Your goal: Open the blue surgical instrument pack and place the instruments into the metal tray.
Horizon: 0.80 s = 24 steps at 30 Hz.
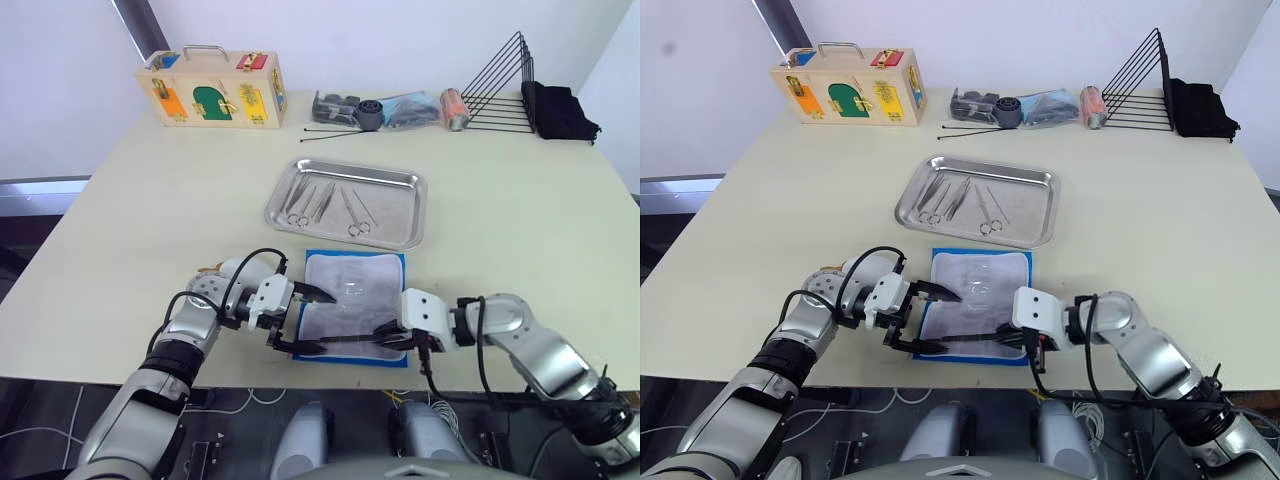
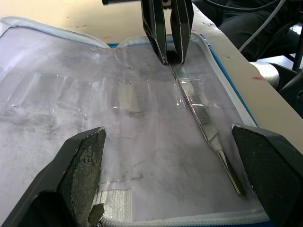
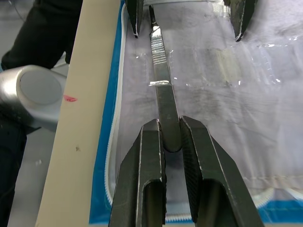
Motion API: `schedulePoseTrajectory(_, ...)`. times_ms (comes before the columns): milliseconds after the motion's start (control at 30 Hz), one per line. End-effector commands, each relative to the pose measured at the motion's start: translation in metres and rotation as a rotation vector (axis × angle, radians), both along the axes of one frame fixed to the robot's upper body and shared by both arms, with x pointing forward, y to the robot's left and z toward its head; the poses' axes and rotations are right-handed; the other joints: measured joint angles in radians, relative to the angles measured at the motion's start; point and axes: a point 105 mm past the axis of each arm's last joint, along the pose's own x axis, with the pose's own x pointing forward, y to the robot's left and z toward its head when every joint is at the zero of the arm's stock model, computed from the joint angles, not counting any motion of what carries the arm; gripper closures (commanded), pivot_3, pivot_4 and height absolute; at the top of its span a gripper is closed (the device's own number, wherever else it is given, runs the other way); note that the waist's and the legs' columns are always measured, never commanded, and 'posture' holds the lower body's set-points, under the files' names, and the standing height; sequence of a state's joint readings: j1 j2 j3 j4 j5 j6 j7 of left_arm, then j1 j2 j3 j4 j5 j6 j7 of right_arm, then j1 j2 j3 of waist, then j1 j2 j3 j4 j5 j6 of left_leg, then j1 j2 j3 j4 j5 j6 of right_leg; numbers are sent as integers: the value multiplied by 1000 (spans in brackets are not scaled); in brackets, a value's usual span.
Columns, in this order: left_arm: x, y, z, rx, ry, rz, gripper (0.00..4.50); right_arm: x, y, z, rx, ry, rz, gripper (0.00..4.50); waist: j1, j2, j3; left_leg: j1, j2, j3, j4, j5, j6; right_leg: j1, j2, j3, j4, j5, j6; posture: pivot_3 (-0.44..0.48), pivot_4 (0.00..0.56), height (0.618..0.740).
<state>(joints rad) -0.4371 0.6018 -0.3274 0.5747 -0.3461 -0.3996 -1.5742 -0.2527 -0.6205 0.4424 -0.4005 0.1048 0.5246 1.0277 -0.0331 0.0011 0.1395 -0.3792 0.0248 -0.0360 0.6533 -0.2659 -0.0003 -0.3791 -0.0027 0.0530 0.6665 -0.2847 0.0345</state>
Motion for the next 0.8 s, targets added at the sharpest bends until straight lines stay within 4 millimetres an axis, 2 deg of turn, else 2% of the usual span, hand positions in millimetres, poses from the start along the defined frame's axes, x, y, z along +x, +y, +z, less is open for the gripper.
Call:
schedulePoseTrajectory(33, -21, 7, -33, 107, 139, -41, 0, 6, 1, 23, 7, -81, -7, 4473, 0, 0, 0, 0, 0, 0, 0, 0, 0, 0, 0, 0, 0, 0, 0, 0, 150, 740)
schedulePoseTrajectory(433, -26, 5, -35, 99, 141, -50, 0, 5, -5, 40, -76, -134, 36, 4473, 2, 0, 1, 0, 0, -1, 0, 0, 0, 0, 0, 0, -1, 0, 0, 0, 150, 740)
schedulePoseTrajectory(800, -20, 1, -36, 94, 143, -45, 0, 5, -25, 44, -138, -132, 28, 4473, 11, 0, 1, -1, -1, -1, 0, 0, 0, 0, -1, 0, -2, 0, 0, 0, 150, 740)
